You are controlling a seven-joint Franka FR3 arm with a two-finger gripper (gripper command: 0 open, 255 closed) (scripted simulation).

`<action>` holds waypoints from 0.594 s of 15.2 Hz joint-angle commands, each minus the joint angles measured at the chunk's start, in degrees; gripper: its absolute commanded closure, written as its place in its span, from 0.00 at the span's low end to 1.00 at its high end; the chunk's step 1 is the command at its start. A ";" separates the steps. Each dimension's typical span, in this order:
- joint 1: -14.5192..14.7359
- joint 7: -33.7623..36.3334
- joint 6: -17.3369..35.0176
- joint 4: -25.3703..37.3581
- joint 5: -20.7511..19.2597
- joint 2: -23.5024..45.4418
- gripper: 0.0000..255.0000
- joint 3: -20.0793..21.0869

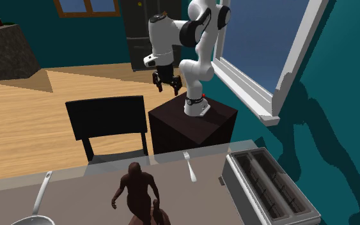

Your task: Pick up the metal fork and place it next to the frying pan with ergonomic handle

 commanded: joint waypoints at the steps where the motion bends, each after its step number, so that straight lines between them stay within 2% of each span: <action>1: 0.81 -0.12 3.96 -1.09 0.66 2.90 0.00 1.13; 9: 3.61 -0.35 18.42 -2.44 2.07 16.59 0.00 5.61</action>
